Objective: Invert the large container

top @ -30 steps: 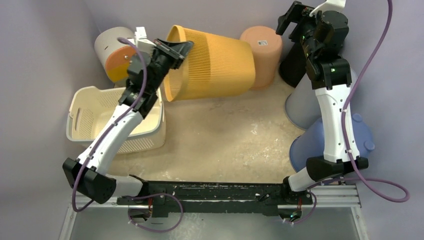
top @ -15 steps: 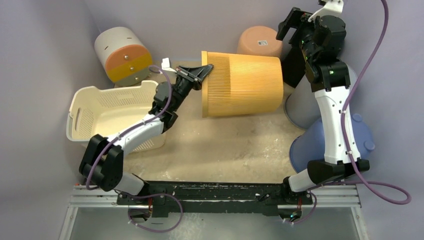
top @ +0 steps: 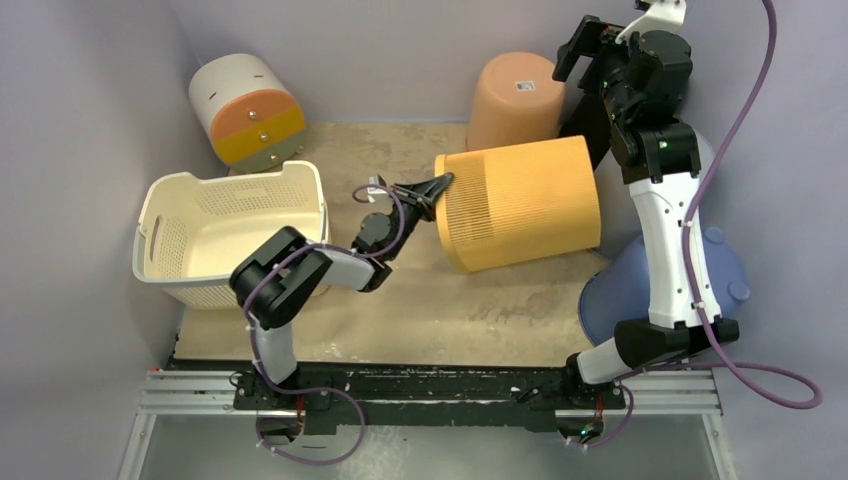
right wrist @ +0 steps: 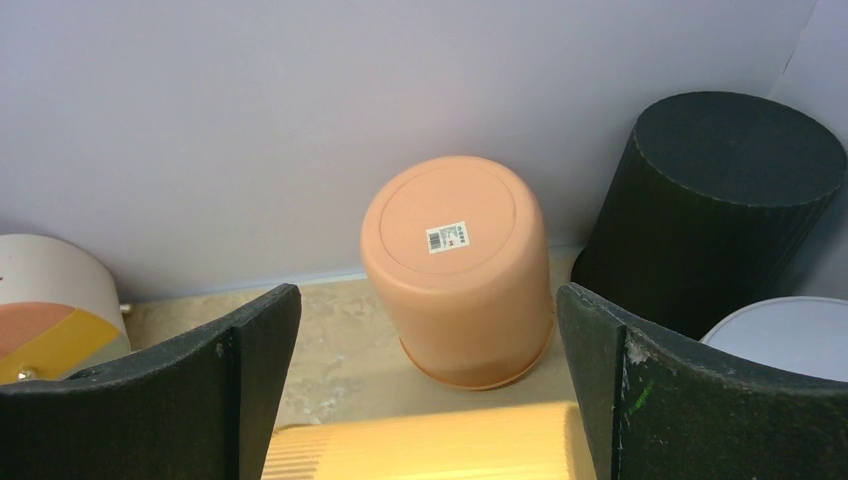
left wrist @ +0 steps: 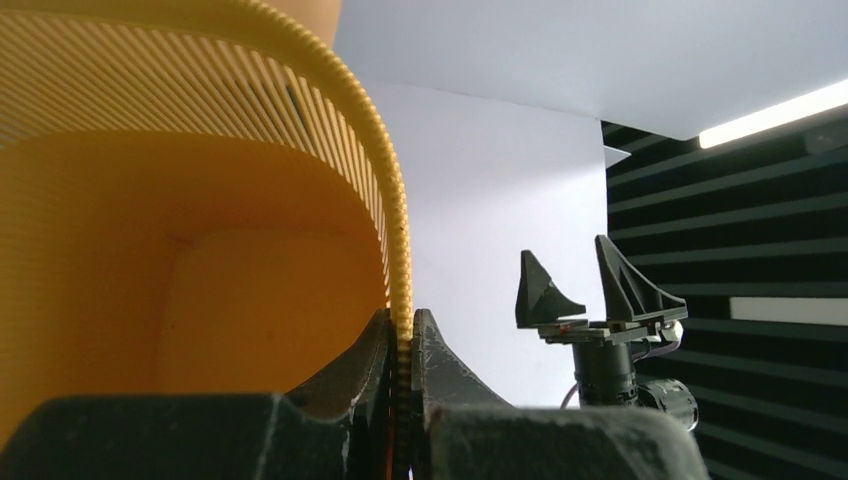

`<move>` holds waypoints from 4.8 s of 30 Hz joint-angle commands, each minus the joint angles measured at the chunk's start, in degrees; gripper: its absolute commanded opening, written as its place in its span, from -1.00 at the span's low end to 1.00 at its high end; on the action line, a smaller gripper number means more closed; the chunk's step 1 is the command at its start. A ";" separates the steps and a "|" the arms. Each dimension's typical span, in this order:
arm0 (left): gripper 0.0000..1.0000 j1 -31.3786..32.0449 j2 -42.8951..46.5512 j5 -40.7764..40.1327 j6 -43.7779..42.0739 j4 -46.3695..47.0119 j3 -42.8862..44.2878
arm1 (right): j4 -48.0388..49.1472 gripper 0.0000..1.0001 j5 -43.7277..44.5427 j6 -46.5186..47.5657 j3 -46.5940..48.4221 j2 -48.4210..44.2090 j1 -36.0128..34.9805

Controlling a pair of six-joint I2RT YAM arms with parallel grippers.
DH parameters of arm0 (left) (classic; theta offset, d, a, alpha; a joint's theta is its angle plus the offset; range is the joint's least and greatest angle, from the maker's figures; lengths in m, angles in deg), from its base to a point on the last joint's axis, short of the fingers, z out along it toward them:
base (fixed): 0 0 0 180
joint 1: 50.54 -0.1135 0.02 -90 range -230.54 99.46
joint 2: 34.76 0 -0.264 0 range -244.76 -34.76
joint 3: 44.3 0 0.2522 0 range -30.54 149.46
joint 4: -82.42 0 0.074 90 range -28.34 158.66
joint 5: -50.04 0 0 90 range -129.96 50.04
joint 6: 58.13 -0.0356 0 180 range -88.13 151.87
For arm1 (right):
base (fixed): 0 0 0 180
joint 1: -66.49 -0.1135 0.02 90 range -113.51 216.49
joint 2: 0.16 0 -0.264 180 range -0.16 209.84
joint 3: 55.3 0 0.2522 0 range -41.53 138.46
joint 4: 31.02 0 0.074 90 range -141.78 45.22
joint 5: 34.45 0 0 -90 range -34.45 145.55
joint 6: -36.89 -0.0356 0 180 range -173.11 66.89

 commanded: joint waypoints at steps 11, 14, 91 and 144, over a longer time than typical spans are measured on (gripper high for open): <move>-1.00 -0.54 -8.16 3.15 14.91 23.00 -13.05 | 3.32 1.00 1.79 2.45 0.10 -2.35 0.47; -1.00 -3.92 -9.21 6.47 14.42 22.98 -16.83 | 3.50 1.00 1.83 2.56 -0.23 -2.27 0.48; -0.30 4.03 -15.13 28.01 -56.25 -97.47 57.43 | 3.80 1.00 4.87 2.05 -7.38 -5.66 1.26; -0.33 -15.64 22.58 -19.94 -77.13 -119.77 25.74 | 4.57 1.00 -2.13 0.87 -15.81 -7.35 1.35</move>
